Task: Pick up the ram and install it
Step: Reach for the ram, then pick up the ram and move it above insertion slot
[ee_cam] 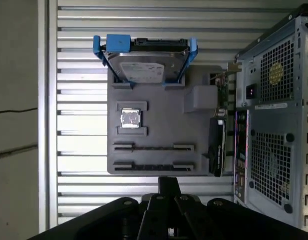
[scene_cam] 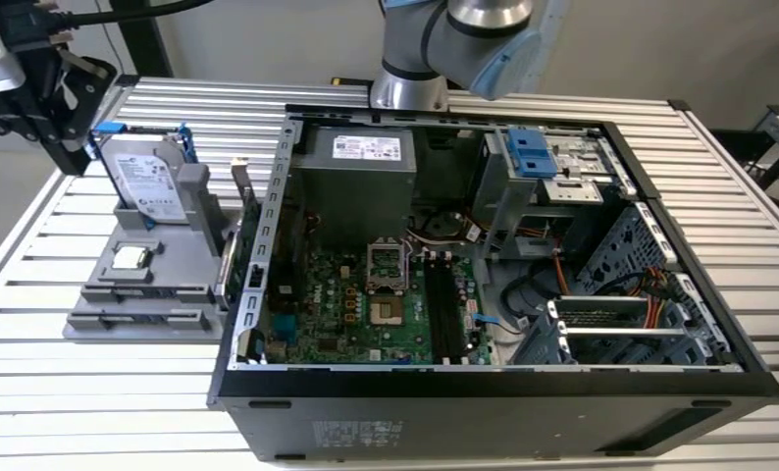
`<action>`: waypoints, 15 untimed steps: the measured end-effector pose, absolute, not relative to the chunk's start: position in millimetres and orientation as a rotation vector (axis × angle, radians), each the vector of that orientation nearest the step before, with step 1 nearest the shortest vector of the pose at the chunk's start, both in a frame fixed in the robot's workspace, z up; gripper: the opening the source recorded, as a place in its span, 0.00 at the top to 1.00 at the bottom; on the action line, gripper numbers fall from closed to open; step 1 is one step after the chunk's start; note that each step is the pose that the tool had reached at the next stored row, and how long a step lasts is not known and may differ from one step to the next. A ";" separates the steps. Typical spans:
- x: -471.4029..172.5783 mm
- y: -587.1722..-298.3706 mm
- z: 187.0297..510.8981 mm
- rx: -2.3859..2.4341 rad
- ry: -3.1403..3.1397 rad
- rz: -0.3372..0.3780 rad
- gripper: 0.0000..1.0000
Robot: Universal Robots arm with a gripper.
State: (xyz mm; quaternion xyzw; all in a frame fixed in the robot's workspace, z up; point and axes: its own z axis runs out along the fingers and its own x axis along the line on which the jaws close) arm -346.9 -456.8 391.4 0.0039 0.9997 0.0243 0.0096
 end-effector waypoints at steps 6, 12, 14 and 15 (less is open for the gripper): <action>-348.1 -459.8 391.3 0.012 3.122 0.076 1.00; -348.4 -463.2 391.3 0.012 3.122 0.076 1.00; -348.4 -463.2 391.3 0.012 3.122 0.076 1.00; -348.4 -463.2 391.3 0.012 3.121 0.076 1.00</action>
